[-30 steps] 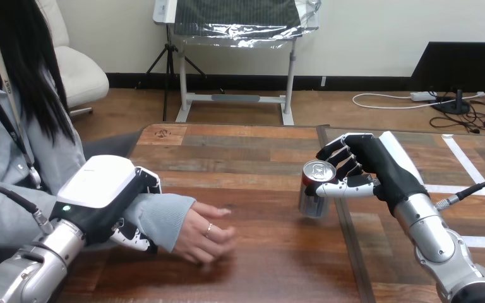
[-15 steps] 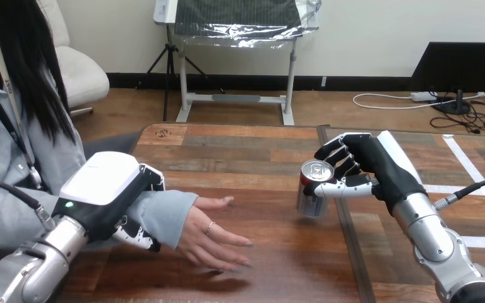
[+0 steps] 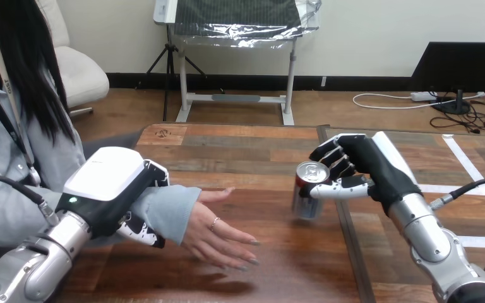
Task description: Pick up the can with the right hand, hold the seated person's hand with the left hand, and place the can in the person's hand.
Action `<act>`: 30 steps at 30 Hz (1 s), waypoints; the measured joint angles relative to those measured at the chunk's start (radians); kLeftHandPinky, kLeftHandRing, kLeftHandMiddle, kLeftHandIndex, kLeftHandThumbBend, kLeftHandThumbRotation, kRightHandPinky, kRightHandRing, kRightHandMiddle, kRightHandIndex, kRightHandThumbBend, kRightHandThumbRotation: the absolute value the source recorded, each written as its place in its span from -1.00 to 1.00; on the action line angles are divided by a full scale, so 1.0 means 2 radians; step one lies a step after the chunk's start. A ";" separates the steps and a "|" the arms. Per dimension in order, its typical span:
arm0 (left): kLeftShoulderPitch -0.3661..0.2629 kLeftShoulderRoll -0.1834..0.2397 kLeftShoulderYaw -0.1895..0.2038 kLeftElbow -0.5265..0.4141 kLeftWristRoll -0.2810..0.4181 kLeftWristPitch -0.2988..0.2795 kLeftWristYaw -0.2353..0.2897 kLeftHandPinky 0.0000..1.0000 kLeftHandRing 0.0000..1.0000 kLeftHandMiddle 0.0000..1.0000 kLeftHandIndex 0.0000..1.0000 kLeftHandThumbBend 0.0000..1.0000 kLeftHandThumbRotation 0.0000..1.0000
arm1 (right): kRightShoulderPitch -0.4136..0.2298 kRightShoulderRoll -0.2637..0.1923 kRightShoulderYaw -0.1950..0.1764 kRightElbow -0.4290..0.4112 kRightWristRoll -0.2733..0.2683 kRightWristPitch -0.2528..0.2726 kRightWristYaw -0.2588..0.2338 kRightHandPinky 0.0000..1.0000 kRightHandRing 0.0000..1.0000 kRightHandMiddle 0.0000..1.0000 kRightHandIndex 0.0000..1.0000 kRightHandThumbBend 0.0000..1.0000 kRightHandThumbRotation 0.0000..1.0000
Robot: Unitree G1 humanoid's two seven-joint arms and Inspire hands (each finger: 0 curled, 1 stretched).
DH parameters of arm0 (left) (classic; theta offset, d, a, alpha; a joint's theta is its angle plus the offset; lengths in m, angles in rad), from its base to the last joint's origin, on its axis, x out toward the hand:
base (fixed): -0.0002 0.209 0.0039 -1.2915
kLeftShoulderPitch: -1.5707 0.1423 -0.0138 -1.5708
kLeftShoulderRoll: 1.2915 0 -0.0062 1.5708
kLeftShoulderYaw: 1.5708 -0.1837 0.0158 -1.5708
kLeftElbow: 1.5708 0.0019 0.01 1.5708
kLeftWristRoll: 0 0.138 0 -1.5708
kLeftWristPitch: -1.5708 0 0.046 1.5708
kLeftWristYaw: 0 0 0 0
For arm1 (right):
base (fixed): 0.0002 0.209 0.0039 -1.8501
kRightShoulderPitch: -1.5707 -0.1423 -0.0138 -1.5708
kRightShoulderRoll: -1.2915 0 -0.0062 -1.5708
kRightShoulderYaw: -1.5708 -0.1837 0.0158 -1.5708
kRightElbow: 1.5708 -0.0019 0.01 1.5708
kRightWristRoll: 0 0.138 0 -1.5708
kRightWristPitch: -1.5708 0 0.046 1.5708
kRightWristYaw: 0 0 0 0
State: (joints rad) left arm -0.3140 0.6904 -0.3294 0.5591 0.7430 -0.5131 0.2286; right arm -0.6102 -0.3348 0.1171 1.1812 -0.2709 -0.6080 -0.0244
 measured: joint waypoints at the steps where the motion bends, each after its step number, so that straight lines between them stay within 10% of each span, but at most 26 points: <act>1: 0.000 0.000 0.000 -0.001 -0.001 0.000 -0.001 -0.39 -0.35 -0.25 -0.21 0.87 -1.00 | 0.000 0.001 0.000 0.000 0.000 -0.001 0.001 -0.20 -0.11 0.03 0.08 0.53 -1.00; 30: -0.001 -0.013 0.000 -0.009 -0.006 0.004 -0.010 -0.38 -0.36 -0.26 -0.22 0.86 -1.00 | 0.019 0.026 0.001 -0.058 0.001 -0.016 0.021 -0.24 -0.15 -0.01 0.07 0.52 -1.00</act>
State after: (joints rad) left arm -0.3157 0.6637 -0.3289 0.5406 0.7320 -0.5042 0.2094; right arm -0.5723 -0.2823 0.1189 1.0657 -0.2691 -0.6393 0.0170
